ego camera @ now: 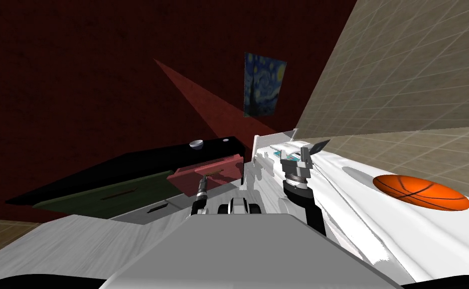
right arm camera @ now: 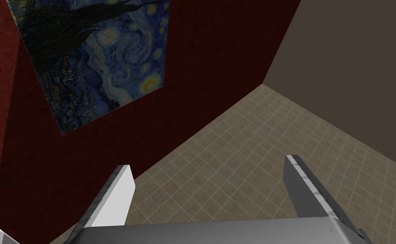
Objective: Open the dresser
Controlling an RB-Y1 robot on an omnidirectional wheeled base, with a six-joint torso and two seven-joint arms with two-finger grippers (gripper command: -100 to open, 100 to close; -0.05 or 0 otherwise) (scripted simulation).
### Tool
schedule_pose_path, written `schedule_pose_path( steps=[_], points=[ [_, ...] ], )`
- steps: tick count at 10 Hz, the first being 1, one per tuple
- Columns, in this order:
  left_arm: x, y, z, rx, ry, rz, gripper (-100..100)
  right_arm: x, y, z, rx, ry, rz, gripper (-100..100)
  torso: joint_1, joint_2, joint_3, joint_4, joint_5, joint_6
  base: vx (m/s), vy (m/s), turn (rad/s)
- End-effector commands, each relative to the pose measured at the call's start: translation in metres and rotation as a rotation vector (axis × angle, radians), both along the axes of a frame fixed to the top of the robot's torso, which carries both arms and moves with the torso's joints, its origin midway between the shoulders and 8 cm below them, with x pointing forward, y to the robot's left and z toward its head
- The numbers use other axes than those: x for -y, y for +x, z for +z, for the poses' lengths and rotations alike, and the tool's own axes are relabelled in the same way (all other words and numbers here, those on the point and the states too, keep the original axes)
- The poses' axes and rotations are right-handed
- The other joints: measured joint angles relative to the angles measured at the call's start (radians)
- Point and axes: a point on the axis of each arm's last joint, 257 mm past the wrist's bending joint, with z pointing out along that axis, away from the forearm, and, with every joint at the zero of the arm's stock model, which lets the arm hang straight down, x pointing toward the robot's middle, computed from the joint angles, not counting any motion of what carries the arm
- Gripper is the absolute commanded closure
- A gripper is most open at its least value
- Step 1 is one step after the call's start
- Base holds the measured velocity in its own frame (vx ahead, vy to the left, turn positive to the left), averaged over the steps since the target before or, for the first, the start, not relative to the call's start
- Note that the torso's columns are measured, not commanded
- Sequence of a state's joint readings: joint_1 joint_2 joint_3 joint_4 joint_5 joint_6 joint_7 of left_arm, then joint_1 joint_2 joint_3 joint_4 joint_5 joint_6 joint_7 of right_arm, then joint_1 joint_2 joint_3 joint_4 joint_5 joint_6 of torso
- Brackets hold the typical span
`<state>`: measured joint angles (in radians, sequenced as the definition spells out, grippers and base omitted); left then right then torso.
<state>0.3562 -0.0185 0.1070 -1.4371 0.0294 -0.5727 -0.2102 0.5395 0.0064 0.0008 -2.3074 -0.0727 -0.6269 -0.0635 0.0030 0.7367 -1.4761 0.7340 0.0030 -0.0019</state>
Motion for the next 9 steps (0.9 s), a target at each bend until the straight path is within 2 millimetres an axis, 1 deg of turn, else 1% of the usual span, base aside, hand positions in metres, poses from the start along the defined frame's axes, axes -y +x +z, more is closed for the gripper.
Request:
schedule_pose_path(
  steps=[1, 4, 5, 6, 9],
  points=[
    [0.001, -0.003, -0.004, -0.013, -0.002, -0.001, 100, 0.0, 0.0, 0.0, 0.0, 0.0, 0.0, 0, 0.001, -0.005, -0.003, 0.002, -0.002, 0.001, -0.117, -0.034, 0.01],
    [0.003, -0.009, -0.009, -0.029, -0.003, -0.003, 100, 0.0, 0.0, 0.0, 0.0, 0.0, 0.0, 0, -0.001, 0.001, 0.001, 0.0, 0.0, 0.001, -0.202, -0.073, 0.024],
    [0.003, -0.005, -0.001, -0.009, -0.001, -0.003, 100, 0.0, 0.0, 0.0, 0.0, 0.0, 0.0, 0, 0.0, -0.002, -0.001, 0.0, 0.001, 0.002, -0.095, -0.032, 0.004],
    [0.002, -0.005, 0.002, -0.013, -0.001, -0.002, -100, 0.0, 0.0, 0.0, 0.0, 0.0, 0.0, 0, 0.001, -0.008, -0.005, 0.001, -0.001, 0.002, -0.032, -0.012, -0.013],
    [-0.002, -0.001, 0.019, -0.013, 0.001, 0.003, -100, 0.0, 0.0, 0.0, 0.0, 0.0, 0.0, 0, -0.003, -0.001, -0.001, 0.004, -0.004, 0.002, -0.004, -0.002, -0.01]
  ],
)
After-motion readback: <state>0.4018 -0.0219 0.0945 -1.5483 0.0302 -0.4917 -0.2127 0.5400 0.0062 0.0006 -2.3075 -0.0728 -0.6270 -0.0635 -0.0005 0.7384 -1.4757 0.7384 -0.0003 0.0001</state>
